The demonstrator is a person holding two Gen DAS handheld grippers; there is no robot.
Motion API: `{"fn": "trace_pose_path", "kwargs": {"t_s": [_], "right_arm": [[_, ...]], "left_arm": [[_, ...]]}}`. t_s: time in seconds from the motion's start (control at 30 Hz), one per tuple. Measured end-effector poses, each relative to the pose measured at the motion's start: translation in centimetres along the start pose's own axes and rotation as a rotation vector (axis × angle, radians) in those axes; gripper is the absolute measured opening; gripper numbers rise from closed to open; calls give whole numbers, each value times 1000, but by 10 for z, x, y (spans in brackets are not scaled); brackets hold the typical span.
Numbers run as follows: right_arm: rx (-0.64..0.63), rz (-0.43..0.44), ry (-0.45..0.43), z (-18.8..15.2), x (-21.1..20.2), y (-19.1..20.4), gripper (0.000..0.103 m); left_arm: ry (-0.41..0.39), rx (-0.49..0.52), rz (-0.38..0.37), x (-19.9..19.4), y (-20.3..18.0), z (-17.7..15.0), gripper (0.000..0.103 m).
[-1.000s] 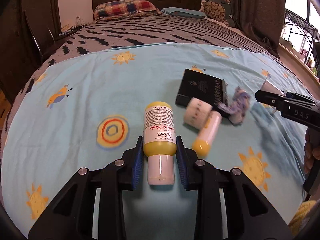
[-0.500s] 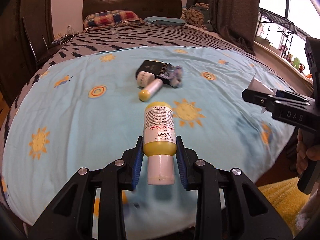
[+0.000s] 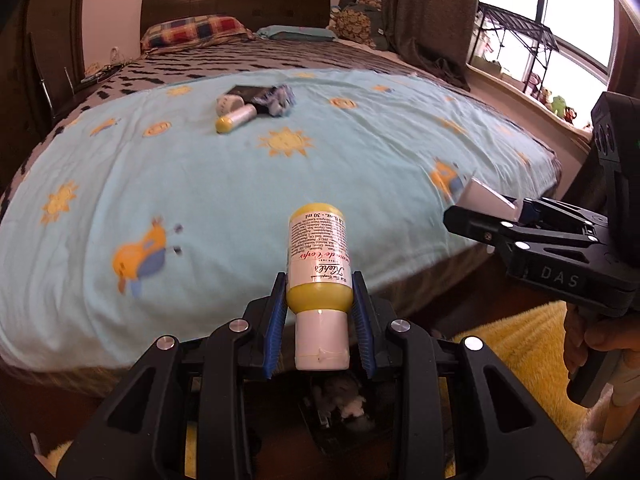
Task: Collect trash
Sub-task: 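Lower both held items into the bin and open both tools, then raise both open tools back over the bed items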
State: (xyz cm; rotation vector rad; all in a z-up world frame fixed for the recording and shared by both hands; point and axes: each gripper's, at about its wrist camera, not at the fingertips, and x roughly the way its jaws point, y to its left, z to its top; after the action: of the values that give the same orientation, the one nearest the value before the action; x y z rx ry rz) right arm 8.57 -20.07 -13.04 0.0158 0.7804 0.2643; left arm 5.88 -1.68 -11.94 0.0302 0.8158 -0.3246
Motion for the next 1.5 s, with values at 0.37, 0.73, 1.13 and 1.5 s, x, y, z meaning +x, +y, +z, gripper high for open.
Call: {"fn": "trace_pose_path", "kwargs": {"t_s": [0.37, 0.73, 1.13, 1.5], "right_arm": [[76, -9, 142, -71, 33, -7, 60], [108, -6, 261, -110, 74, -9, 60], [148, 2, 335, -129, 96, -15, 61], [196, -13, 308, -116, 98, -53, 75]], "left_arm": [[128, -14, -13, 44, -10, -64, 29], [254, -38, -67, 94, -12, -109, 29], [327, -50, -85, 114, -14, -120, 30], [317, -36, -39, 109, -15, -117, 52]]}}
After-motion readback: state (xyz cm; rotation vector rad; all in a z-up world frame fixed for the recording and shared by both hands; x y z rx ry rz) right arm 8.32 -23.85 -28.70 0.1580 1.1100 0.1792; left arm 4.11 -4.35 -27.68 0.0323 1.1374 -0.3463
